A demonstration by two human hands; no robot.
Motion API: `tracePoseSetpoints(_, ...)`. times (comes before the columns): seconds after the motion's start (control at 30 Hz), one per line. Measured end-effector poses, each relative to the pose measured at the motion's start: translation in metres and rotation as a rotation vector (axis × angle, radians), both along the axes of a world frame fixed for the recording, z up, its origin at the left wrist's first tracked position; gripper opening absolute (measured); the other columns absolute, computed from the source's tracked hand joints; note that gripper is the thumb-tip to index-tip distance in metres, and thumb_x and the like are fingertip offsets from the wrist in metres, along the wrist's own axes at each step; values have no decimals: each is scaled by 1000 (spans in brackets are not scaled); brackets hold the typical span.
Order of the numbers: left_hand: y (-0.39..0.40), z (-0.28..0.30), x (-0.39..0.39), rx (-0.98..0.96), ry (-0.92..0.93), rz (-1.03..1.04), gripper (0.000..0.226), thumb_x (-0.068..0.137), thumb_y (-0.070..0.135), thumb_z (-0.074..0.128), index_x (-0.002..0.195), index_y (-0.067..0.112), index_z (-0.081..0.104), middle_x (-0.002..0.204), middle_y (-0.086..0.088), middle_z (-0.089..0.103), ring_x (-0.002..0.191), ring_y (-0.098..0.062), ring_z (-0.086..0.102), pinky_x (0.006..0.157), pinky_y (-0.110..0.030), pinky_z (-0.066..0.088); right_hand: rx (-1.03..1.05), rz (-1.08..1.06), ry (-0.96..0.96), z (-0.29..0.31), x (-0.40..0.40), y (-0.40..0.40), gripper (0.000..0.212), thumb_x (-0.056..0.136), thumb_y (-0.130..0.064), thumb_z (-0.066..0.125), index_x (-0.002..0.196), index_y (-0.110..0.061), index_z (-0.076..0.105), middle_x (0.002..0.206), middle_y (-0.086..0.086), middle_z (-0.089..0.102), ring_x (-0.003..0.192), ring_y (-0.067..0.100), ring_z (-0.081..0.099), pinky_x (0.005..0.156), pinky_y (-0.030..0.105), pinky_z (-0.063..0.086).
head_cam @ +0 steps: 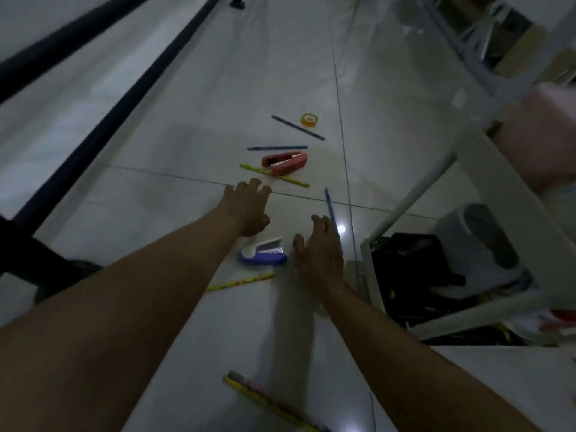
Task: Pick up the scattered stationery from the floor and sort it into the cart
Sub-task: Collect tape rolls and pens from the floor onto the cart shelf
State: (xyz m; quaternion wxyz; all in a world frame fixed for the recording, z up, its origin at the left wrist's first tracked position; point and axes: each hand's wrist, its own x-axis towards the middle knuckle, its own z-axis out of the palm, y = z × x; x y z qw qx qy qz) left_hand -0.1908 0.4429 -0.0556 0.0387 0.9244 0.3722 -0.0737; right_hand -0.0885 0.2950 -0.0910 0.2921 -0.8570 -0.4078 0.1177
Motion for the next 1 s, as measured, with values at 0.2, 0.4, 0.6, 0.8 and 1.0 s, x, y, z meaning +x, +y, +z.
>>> tracePoseSetpoints(0.2,46,-47,13,-104,-286,324,90,86,63,46,153,24,0,161,-4,-6,147,-32,2,113,-58,9,23,28,-212,3,26,85,57,94,-32,50,145,-14,34,155,11,26,141,28,25,113,46,31)
tracePoseSetpoints(0.4,42,-77,25,-38,-327,402,101,78,82,16,154,18,1,161,-2,-2,146,-34,-8,111,-64,-2,0,97,-350,11,65,178,52,96,-34,46,143,-16,35,151,11,31,132,29,35,103,42,39)
tracePoseSetpoints(0.6,46,-79,29,19,-313,475,99,78,80,20,154,17,9,162,-1,1,147,-30,-3,111,-62,2,-114,109,-454,9,119,249,51,96,-37,44,141,-14,39,143,12,40,124,33,40,97,45,40)
tracePoseSetpoints(0.8,48,-77,31,-13,-312,495,97,77,77,27,153,17,20,161,-1,11,148,-29,5,111,-62,5,-281,104,-468,0,159,297,55,97,-42,38,145,-17,33,150,9,32,128,35,34,100,47,36)
tracePoseSetpoints(1.0,49,-75,31,-36,-310,497,99,76,78,27,153,18,15,161,0,7,148,-29,1,112,-61,3,-360,93,-363,-17,179,324,52,98,-40,33,145,-18,30,151,7,29,129,39,28,101,49,29)
